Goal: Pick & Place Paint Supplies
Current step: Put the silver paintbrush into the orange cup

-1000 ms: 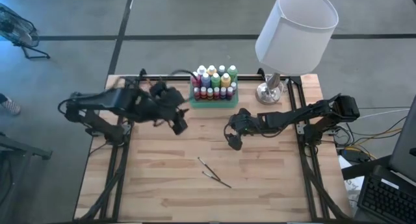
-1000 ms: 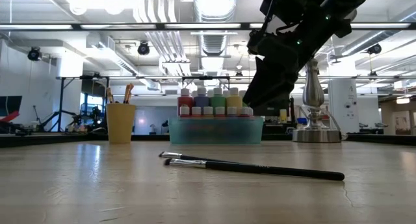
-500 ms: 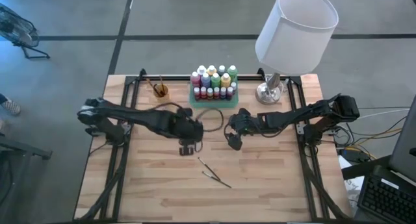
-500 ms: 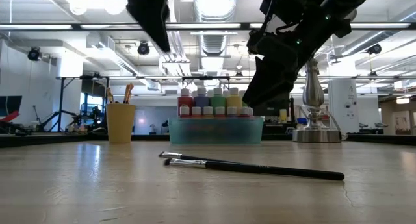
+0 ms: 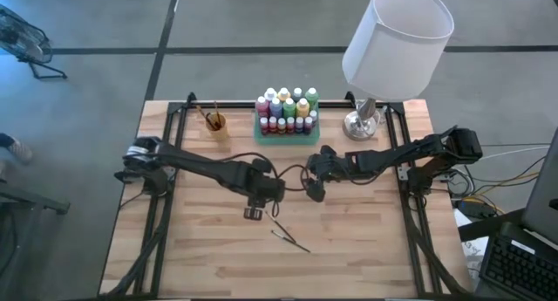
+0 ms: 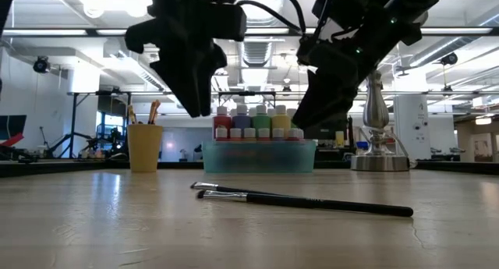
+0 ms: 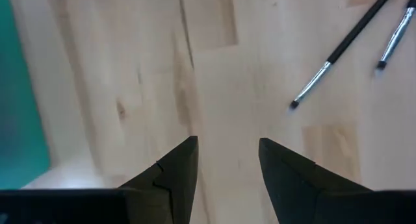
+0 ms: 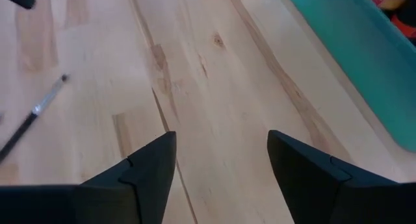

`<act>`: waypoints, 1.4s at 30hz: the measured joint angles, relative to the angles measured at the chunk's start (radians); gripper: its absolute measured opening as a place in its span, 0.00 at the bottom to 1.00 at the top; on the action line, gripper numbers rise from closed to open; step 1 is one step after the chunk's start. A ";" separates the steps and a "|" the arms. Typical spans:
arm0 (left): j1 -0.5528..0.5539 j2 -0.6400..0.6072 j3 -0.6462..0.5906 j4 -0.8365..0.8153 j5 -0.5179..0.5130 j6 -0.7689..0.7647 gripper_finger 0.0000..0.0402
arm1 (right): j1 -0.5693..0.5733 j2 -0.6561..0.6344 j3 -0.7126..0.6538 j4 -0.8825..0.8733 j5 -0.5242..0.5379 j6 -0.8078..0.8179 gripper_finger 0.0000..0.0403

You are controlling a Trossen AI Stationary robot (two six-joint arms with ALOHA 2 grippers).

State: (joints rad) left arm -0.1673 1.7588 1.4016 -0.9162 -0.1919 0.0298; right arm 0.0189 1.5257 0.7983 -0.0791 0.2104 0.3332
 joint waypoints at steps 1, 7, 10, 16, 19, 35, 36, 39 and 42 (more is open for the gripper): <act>0.000 0.008 0.002 0.002 0.004 0.000 0.42 | 0.000 0.000 0.000 -0.004 0.000 0.000 0.58; -0.004 0.041 0.001 0.041 0.042 0.000 0.42 | 0.000 -0.019 0.000 -0.069 0.000 -0.024 0.61; -0.012 0.053 -0.003 0.072 0.052 0.004 0.42 | 0.000 -0.038 -0.009 -0.075 0.000 -0.035 0.62; -0.036 0.057 -0.039 0.117 0.064 0.004 0.42 | 0.000 -0.113 -0.051 -0.141 0.041 -0.028 0.59; -0.044 0.057 -0.068 0.164 0.065 0.004 0.42 | 0.000 -0.169 -0.095 -0.150 0.079 0.001 0.56; -0.051 0.058 -0.177 0.327 0.126 0.053 0.42 | 0.001 -0.361 -0.234 -0.100 0.082 0.044 0.48; -0.051 0.058 -0.178 0.327 0.127 0.053 0.42 | 0.001 -0.361 -0.234 -0.096 0.082 0.044 0.48; -0.052 0.058 -0.180 0.327 0.135 0.054 0.42 | 0.001 -0.360 -0.234 -0.094 0.082 0.043 0.48; -0.051 0.064 -0.180 0.334 0.154 0.056 0.42 | 0.000 -0.359 -0.234 -0.093 0.082 0.043 0.49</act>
State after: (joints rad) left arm -0.2188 1.8233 1.2217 -0.5820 -0.0384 0.0863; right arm 0.0193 1.1664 0.5640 -0.1722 0.2928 0.3758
